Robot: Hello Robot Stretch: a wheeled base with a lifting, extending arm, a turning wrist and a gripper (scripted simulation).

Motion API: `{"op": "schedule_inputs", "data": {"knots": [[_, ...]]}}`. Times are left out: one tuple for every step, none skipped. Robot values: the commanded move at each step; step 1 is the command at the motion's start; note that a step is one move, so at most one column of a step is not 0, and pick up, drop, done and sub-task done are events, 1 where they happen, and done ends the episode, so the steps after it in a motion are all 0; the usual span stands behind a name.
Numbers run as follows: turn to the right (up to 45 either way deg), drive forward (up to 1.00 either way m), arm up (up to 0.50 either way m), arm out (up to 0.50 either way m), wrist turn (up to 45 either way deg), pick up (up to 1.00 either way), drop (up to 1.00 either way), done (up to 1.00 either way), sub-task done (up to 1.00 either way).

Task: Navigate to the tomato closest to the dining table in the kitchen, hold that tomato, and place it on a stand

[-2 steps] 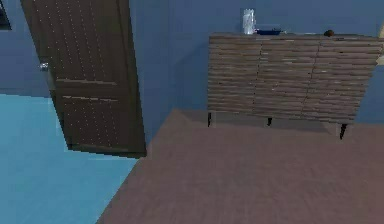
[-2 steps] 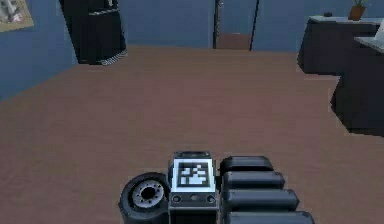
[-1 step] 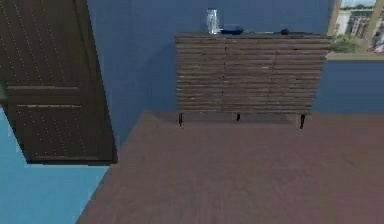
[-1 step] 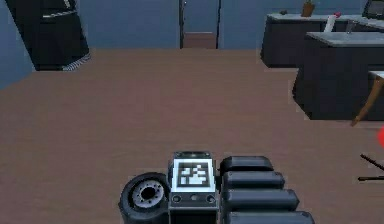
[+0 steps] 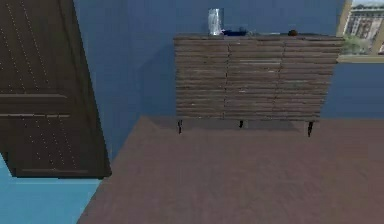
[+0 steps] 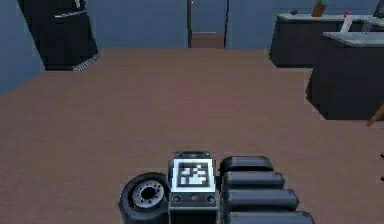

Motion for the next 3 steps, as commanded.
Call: {"op": "schedule_inputs", "data": {"knots": [[-45.0, 0.00, 0.00, 0.00, 0.0, 0.00, 0.00, 0.00, 0.00], [-12.0, 0.00, 0.00, 0.00, 0.0, 0.00, 0.00, 0.00, 0.00], [-3.0, 0.00, 0.00, 0.00, 0.0, 0.00, 0.00, 0.00, 0.00]]}}
